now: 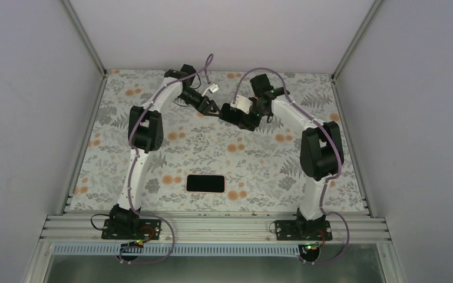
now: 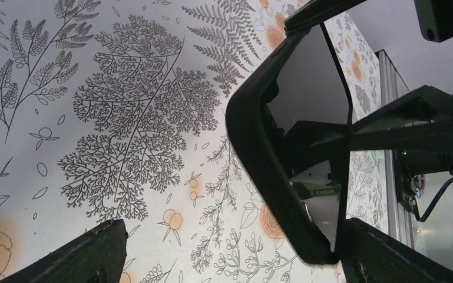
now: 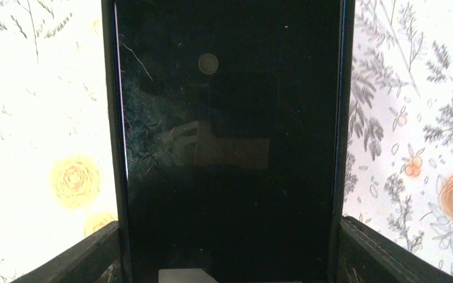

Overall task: Take the phone out of the phone case
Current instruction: Pick up the phone at the center of the board.

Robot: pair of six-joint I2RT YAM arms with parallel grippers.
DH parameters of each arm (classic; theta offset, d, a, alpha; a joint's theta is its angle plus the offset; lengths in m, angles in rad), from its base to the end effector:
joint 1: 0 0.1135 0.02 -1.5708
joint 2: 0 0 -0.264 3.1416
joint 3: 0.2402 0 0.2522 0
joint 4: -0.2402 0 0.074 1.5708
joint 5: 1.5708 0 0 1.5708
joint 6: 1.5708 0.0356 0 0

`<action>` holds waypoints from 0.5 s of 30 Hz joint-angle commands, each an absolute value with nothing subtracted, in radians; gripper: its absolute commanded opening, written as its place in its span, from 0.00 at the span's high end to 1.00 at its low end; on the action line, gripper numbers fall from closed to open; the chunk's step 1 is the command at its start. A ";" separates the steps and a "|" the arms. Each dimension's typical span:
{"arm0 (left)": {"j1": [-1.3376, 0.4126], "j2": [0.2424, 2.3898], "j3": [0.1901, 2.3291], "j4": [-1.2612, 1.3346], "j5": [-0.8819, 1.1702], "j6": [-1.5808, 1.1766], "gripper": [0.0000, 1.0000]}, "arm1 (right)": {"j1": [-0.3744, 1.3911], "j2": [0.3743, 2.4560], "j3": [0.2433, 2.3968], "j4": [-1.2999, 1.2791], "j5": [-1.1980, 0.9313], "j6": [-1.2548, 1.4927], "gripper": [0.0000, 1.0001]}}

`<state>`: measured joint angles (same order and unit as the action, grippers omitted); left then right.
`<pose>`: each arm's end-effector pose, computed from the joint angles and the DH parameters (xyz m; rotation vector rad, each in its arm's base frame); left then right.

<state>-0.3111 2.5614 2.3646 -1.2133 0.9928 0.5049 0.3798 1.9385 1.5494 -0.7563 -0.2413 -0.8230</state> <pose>0.4742 -0.1838 0.1769 1.1212 2.3117 -1.3638 0.3768 0.1596 0.2235 -1.5679 2.1614 0.1890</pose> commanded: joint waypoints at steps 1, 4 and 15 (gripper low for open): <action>-0.312 2.570 2.393 -1.194 1.052 0.460 0.13 | 0.423 1.949 1.607 -0.747 -0.266 -0.783 0.30; -0.315 2.579 2.413 -1.213 1.075 0.465 0.13 | 0.445 1.957 1.612 -0.720 -0.249 -0.771 0.30; -0.324 2.575 2.409 -1.321 1.111 0.563 0.45 | 0.466 1.962 1.605 -0.620 -0.196 -0.708 0.30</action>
<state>-0.3134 2.5649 2.3867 -1.2324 1.0679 0.5026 0.4641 1.9816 1.5856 -0.7322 -0.2173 -0.7631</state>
